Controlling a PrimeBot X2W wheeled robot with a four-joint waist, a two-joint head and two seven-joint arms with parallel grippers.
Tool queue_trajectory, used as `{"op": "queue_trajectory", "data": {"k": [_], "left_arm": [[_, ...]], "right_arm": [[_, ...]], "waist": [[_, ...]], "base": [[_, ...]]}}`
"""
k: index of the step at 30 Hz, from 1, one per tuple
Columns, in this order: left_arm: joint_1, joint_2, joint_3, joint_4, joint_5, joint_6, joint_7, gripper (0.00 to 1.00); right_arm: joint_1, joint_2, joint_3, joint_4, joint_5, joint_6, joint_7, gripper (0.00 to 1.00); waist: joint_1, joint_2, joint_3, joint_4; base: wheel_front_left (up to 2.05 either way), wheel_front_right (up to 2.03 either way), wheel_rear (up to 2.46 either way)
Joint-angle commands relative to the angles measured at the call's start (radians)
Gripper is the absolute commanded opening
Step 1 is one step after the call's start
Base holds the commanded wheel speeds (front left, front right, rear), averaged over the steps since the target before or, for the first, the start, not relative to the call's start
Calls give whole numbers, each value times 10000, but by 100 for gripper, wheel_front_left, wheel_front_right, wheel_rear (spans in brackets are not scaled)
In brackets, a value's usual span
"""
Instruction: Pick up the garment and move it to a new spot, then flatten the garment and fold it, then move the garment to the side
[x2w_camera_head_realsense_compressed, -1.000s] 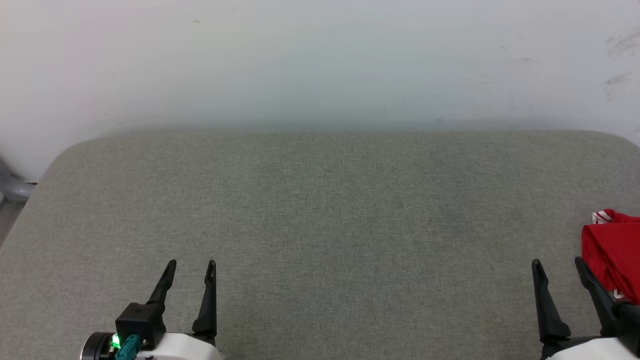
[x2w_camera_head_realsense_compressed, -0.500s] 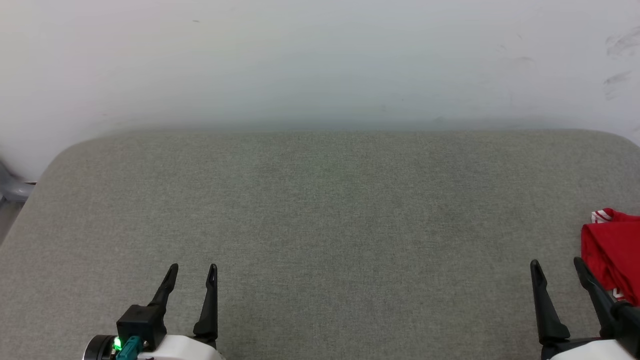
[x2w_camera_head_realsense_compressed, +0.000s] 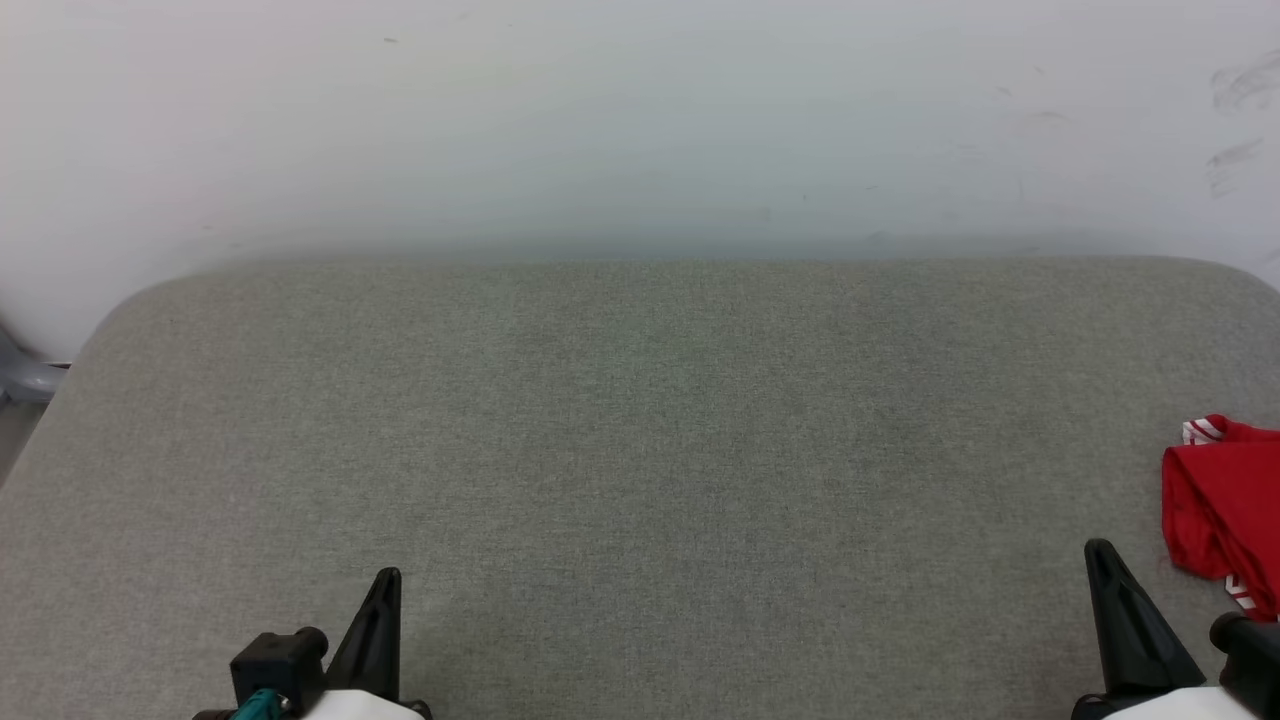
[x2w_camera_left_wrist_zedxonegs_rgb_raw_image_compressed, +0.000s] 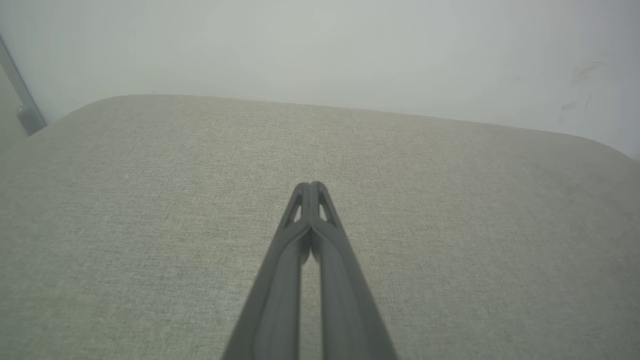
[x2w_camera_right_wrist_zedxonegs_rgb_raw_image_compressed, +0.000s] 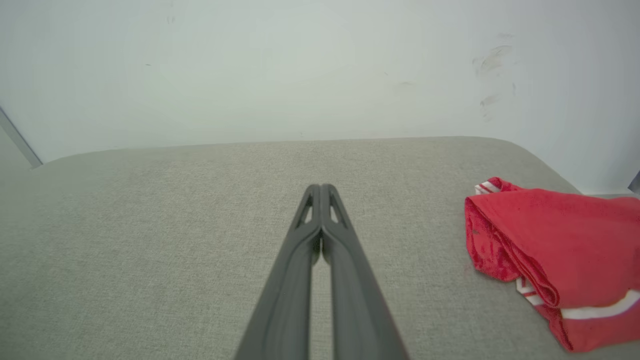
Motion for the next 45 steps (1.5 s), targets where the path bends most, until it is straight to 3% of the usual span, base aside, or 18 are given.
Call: {"op": "queue_trajectory", "data": {"k": [1, 24, 45], "left_arm": [[-264, -16, 131, -128, -472, -45, 108, 0], [-655, -263, 653, -81, -4149, -307, 1051, 0], [-992, -442, 1076, -10, -6905, -512, 1786, 0]], "right_arm": [[-183, -42, 30, -26, 557, 0, 7, 0], [-1069, -203, 232, 1147, 4728, -2, 155, 0], [-1699, -258, 314, 2017, 7786, -3, 334, 0]], "waist": [[0, -1, 4, 0], [0, -1, 58, -8], [0, -1, 109, -14]], "base": [[0, 0, 0], [0, 0, 0], [0, 0, 0]]}}
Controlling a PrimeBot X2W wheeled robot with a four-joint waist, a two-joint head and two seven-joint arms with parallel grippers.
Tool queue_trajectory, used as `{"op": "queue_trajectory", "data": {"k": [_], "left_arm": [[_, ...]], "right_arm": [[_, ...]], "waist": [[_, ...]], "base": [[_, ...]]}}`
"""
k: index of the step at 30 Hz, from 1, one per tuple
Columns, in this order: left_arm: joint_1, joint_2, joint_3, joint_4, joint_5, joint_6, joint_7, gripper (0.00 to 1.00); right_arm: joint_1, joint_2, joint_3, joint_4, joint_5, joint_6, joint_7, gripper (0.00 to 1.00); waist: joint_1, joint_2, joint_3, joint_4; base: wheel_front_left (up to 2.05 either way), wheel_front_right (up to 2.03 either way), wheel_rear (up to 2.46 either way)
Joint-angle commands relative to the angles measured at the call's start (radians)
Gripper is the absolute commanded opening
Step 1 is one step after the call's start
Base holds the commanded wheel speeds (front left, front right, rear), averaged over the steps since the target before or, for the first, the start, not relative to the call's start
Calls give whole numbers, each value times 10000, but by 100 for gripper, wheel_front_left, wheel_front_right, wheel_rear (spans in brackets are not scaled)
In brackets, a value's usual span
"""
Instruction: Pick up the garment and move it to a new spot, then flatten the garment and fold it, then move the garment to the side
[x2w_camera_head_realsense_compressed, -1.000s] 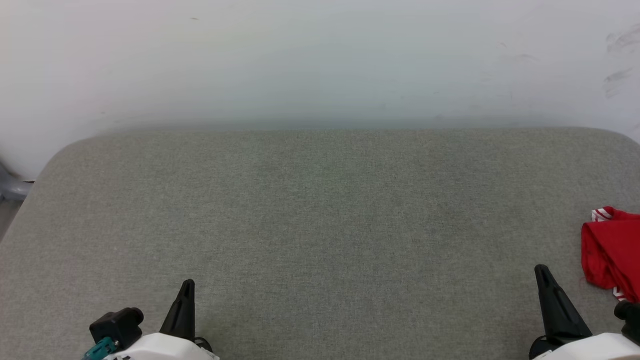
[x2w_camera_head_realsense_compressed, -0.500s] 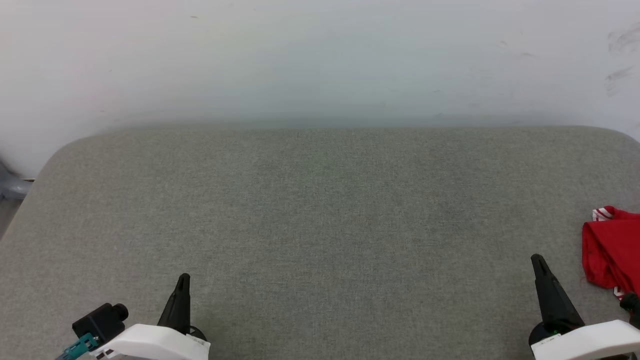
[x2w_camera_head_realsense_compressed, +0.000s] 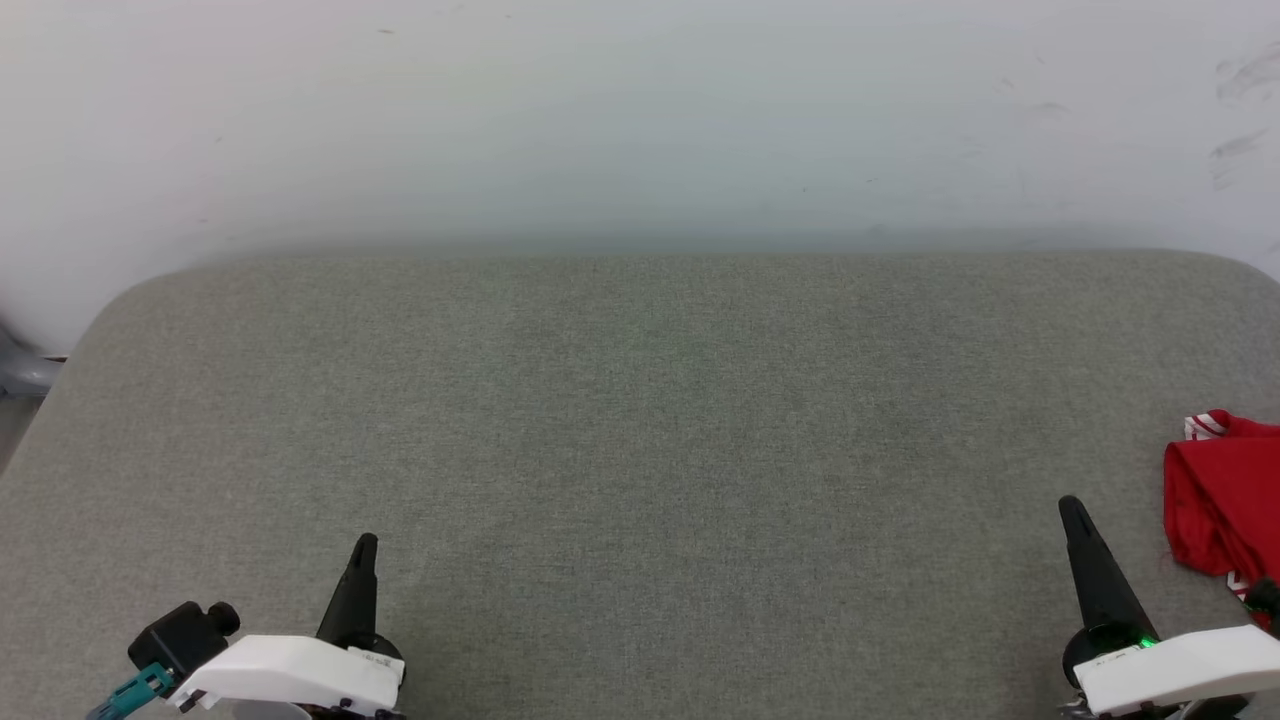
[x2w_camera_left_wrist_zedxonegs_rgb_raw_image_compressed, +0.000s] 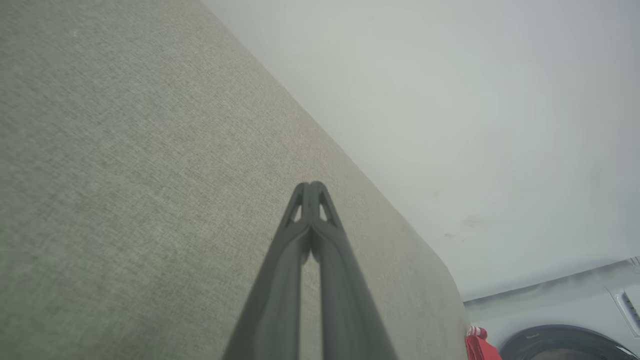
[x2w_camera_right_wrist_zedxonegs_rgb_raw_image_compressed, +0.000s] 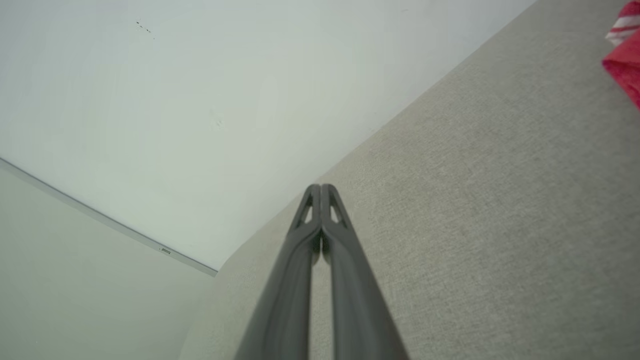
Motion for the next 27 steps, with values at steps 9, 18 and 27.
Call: {"op": "queue_trajectory", "data": {"k": [9, 18, 27], "left_arm": [[-402, -42, 220, -50, -1134, -141, 305, 0], [-489, -112, 365, -23, -2059, -203, 555, 0], [-607, -175, 502, 4, -2920, -280, 786, 0]], "right_arm": [[-459, -105, 19, 283, 1271, -2, 129, 0], [-692, -106, 24, 577, 2283, -2, 198, 0], [-892, -100, 22, 849, 3218, -2, 274, 0]], "waist": [[-1, 0, 22, -2], [-1, 0, 43, -5], [-1, 0, 65, -8]], "base": [[0, 0, 0], [0, 0, 0], [0, 0, 0]]}}
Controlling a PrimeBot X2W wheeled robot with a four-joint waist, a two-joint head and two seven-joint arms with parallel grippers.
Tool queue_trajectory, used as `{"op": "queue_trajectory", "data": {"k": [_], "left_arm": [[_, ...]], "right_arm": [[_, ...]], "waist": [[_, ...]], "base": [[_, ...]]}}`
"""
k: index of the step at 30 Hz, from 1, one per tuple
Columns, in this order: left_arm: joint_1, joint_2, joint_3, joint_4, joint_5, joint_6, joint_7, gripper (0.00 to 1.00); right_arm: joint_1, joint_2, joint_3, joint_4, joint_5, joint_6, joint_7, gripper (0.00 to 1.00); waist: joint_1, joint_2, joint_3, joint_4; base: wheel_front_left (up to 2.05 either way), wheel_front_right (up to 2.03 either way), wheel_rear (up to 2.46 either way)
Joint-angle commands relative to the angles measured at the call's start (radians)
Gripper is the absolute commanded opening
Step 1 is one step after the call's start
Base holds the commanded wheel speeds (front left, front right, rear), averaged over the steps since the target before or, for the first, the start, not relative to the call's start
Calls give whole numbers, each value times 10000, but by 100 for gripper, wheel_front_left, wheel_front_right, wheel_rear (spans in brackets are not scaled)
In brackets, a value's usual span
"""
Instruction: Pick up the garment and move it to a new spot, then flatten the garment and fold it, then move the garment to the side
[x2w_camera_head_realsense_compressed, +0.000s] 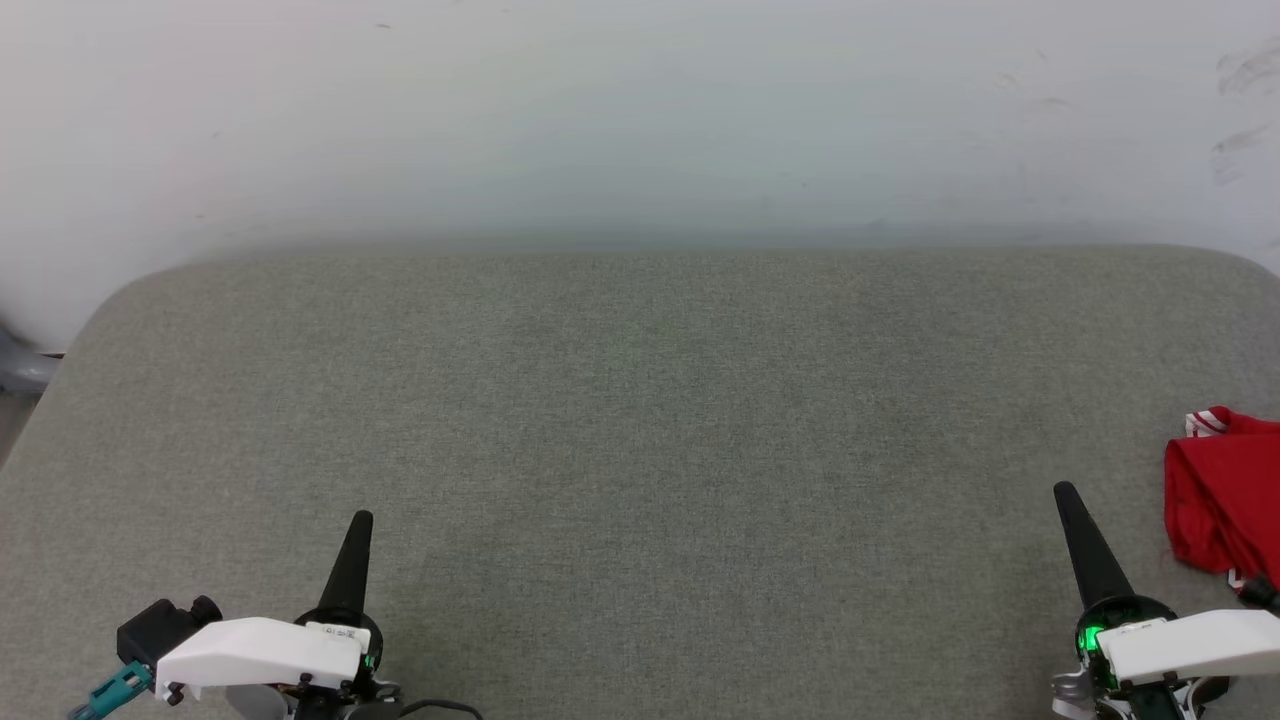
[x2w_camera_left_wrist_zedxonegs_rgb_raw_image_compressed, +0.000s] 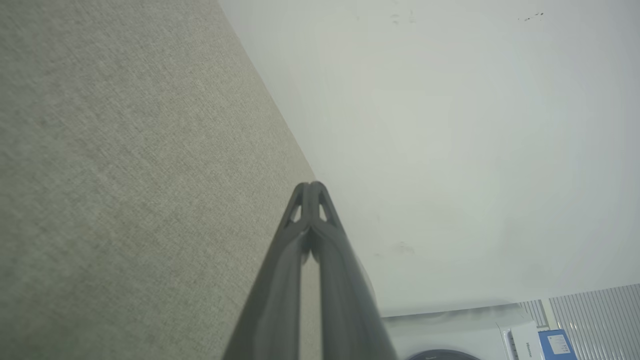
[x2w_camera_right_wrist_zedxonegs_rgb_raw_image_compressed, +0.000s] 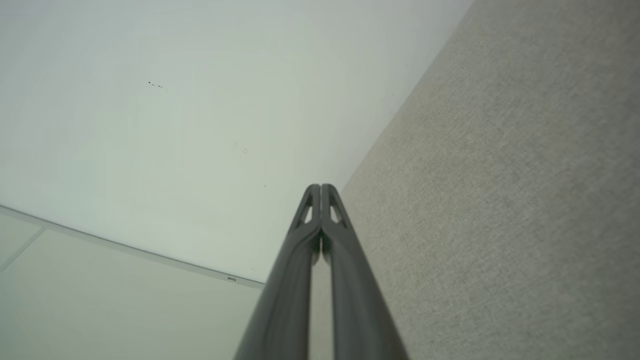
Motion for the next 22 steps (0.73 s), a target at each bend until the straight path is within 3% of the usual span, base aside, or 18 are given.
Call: {"op": "queue_trajectory", "data": {"k": [1, 22], "left_arm": [[-265, -42, 96, -35, -313, -83, 84, 0], [-455, -138, 355, 12, -1973, -202, 537, 0]], "right_arm": [[-322, -78, 8, 27, 359, 0, 31, 0], [-688, -49, -18, 573, 2152, -2, 194, 0]], "waist": [[-1, 0, 5, 0], [-1, 0, 54, -6]], "base": [[0, 0, 0], [0, 0, 0]]}}
